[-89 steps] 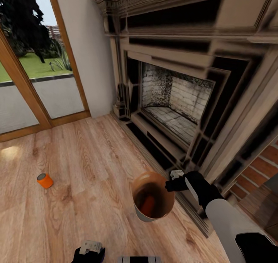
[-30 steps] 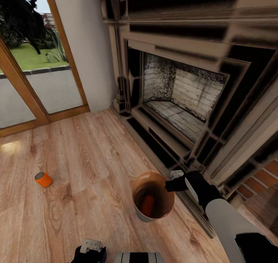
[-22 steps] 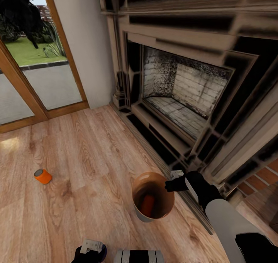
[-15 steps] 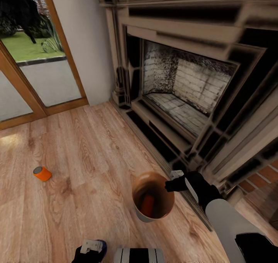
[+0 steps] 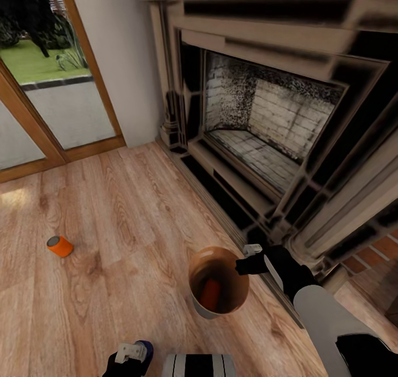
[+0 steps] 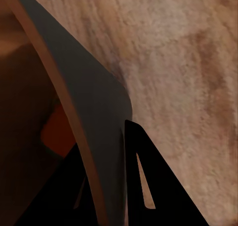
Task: Put the three can of soda from the living room inside the tash can in the kitchen.
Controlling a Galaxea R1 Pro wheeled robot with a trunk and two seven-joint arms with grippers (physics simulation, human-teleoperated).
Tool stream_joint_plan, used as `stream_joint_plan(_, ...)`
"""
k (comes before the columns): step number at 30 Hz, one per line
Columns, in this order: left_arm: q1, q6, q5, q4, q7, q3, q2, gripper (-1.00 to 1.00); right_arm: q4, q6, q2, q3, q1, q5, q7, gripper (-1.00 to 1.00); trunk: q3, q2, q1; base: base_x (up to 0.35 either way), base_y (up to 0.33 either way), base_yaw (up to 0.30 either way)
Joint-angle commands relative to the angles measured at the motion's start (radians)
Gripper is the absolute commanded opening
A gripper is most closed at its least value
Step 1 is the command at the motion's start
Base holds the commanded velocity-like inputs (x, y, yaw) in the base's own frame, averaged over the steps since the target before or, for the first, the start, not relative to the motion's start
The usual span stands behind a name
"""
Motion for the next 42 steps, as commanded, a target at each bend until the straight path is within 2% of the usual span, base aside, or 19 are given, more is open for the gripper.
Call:
stream_joint_plan(1,0.000,0.000,0.000,0.000,0.000,0.000,0.000,1.00,0.000,0.007,0.000,-0.002,0.000,-0.027,0.007,-1.00,0.000,0.000,0.000,0.000,0.000,0.000)
stream_joint_plan(15,0.000,-0.001,0.000,0.000,0.000,0.006,0.000,1.00,-0.001,0.007,0.001,-0.002,0.000,-0.027,0.007,-1.00,0.000,0.000,0.000,0.000,0.000,0.000)
stream_joint_plan(18,0.000,0.003,0.000,0.001,0.001,0.010,-0.001,1.00,-0.001,0.007,0.001,-0.002,0.000,-0.027,0.007,-1.00,-0.012,-0.001,0.001,0.000,0.000,0.000)
stream_joint_plan(28,0.000,-0.001,0.000,0.000,0.002,0.010,0.000,1.00,-0.001,0.007,0.001,-0.002,0.000,-0.027,0.007,-1.00,-0.012,-0.001,0.001,0.000,0.000,0.000)
stream_joint_plan(29,0.000,-0.001,0.000,0.000,0.002,0.010,0.000,-1.00,-0.001,0.007,0.001,-0.002,0.000,-0.027,0.007,-1.00,-0.012,-0.001,0.001,0.000,0.000,0.000)
stream_joint_plan(40,0.000,0.002,0.000,0.005,0.002,0.005,-0.001,-1.00,-0.001,0.007,0.001,-0.002,0.000,-0.027,0.007,-1.00,-0.012,-0.001,0.001,0.000,0.000,0.000)
stream_joint_plan(42,0.000,0.003,0.000,0.006,0.002,0.005,-0.001,-1.00,-0.001,0.007,0.001,-0.002,0.000,-0.027,0.007,-1.00,-0.004,0.000,0.000,0.000,0.000,0.000)
